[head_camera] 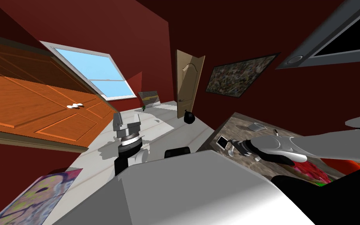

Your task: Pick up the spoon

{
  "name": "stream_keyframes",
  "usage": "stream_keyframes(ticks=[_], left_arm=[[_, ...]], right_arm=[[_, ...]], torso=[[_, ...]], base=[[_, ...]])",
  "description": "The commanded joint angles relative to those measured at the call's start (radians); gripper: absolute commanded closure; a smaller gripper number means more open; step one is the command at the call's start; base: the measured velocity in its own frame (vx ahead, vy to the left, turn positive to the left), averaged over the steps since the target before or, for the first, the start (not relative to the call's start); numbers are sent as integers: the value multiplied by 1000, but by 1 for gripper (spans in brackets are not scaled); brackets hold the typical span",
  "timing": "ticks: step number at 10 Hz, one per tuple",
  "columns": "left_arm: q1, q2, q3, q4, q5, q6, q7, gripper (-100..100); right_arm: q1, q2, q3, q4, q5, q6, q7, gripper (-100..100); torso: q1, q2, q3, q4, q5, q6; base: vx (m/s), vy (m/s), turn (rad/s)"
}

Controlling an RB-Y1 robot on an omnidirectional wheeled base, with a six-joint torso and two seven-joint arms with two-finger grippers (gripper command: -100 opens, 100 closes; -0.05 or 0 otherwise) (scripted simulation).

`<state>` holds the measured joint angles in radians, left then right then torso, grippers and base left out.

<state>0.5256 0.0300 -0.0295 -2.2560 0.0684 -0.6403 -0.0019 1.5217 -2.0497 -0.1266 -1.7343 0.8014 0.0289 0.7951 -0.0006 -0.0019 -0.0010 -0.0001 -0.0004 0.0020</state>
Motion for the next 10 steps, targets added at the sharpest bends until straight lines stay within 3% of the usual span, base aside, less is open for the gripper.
stream_keyframes(ticks=[1,2,3,7,8,9,10], left_arm=[[0,0,0,0,0,0,0,0],[0,0,0,0,0,0,0,0],[0,0,0,0,0,0,0,0],[0,0,0,0,0,0,0,0],[0,0,0,0,0,0,0,0],[0,0,0,0,0,0,0,0],[0,0,0,0,0,0,0,0]], right_arm=[[31,0,-2,-24,1,44,2,-100],[10,0,9,-17,0,27,2,-100],[11,0,11,-19,0,33,2,100],[11,0,12,-18,1,32,3,100],[11,0,12,-18,1,32,3,0],[2,-1,-2,0,0,3,0,100],[-13,-1,-3,13,-1,-17,-1,100]], torso=[[0,0,0,0,0,0],[-1,-1,-1,0,0,0],[0,0,0,0,0,0],[-1,1,1,0,-2,-1],[-1,1,0,0,-2,-1],[-1,1,0,0,-3,-1],[0,2,1,1,-2,-1]], base=[[62,-46,6],[27,-23,3],[0,0,0],[0,-1,-3],[0,0,0],[-30,26,-3],[-52,49,-8]])
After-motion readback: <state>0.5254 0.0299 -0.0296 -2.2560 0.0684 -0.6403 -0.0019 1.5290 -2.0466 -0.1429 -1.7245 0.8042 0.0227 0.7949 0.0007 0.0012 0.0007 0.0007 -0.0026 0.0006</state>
